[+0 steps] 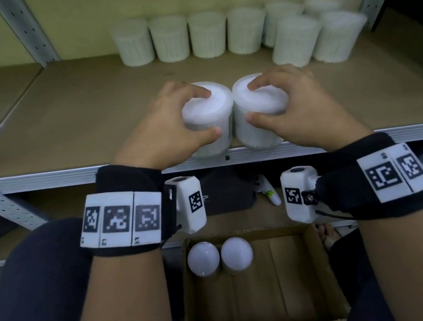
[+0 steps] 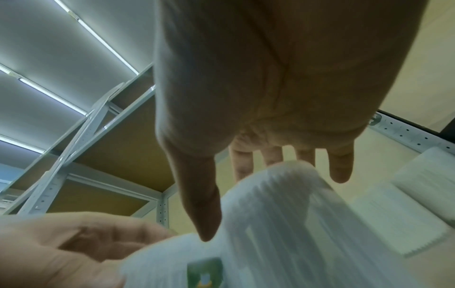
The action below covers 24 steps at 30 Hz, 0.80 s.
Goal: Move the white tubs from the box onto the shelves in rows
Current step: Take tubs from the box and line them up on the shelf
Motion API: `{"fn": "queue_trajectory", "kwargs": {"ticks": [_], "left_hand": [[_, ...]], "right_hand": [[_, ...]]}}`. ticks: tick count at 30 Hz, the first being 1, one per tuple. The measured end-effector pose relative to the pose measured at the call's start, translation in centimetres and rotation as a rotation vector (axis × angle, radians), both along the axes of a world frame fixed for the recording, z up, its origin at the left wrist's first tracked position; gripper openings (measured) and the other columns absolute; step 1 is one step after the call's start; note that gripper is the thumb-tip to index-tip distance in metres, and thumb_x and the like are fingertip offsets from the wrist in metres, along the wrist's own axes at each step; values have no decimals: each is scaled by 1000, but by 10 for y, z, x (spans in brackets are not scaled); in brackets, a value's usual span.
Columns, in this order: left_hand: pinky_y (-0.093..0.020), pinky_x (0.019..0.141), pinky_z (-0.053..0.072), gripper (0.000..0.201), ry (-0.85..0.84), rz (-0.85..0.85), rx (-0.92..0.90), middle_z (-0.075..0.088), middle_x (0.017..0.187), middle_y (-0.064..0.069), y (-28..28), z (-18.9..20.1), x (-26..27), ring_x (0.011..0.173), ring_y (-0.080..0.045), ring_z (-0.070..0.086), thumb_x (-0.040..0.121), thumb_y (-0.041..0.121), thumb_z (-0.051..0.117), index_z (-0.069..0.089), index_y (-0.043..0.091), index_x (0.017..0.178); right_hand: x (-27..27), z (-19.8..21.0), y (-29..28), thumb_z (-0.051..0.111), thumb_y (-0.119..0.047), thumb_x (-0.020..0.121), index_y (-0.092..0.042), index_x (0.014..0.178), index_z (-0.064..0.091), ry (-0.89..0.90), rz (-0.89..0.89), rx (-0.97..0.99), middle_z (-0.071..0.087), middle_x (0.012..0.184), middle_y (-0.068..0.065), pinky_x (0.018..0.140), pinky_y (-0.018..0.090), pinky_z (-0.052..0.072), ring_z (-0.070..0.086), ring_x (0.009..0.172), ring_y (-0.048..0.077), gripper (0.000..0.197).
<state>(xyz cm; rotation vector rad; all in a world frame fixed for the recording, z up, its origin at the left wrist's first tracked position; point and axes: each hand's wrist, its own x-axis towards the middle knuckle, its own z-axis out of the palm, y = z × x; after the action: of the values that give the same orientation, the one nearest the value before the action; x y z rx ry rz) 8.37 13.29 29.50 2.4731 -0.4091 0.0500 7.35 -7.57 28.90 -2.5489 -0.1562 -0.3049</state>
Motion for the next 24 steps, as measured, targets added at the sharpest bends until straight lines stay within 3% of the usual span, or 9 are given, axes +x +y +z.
{"fn": "queue_trajectory", "kwargs": {"ticks": [5, 9, 12, 19, 24], "left_hand": [[-20, 93, 33, 44, -61, 13, 69, 48, 131, 12, 11, 12, -3, 121, -9, 45, 79, 12, 67, 60, 32, 117], [-19, 87, 39, 36, -106, 38, 41, 59, 116, 9, 12, 11, -2, 107, -5, 49, 81, 4, 64, 68, 29, 106], [-18, 97, 38, 35, -115, 31, 7, 63, 114, 9, 12, 9, -1, 112, -6, 54, 79, 4, 66, 71, 28, 104], [-12, 88, 35, 28, -143, 80, -21, 67, 112, 9, 0, 6, 9, 109, -7, 58, 77, 13, 72, 73, 29, 101], [-9, 87, 34, 28, -166, 90, -15, 68, 114, 8, -19, 6, 32, 98, 3, 52, 77, 16, 75, 73, 26, 103]], "right_hand": [[-7, 15, -8, 66, -19, 80, -24, 118, 64, 10, 4, -93, 55, 121, 2, 90, 18, 29, 46, 120, 20, 38], [-9, 19, -9, 65, -15, 82, -21, 112, 68, 47, -16, -94, 60, 123, 0, 86, 17, 33, 52, 118, 15, 31], [-8, 20, -8, 65, -16, 83, -22, 112, 68, 58, -44, -85, 61, 126, 0, 84, 16, 33, 53, 119, 14, 30], [13, 17, -10, 65, -19, 84, -24, 111, 69, 77, -102, -66, 59, 127, 6, 88, 19, 34, 50, 124, 17, 27], [44, 21, -13, 64, -16, 87, -17, 113, 68, 85, -135, -92, 57, 131, 7, 84, 19, 36, 57, 116, 20, 27]]}}
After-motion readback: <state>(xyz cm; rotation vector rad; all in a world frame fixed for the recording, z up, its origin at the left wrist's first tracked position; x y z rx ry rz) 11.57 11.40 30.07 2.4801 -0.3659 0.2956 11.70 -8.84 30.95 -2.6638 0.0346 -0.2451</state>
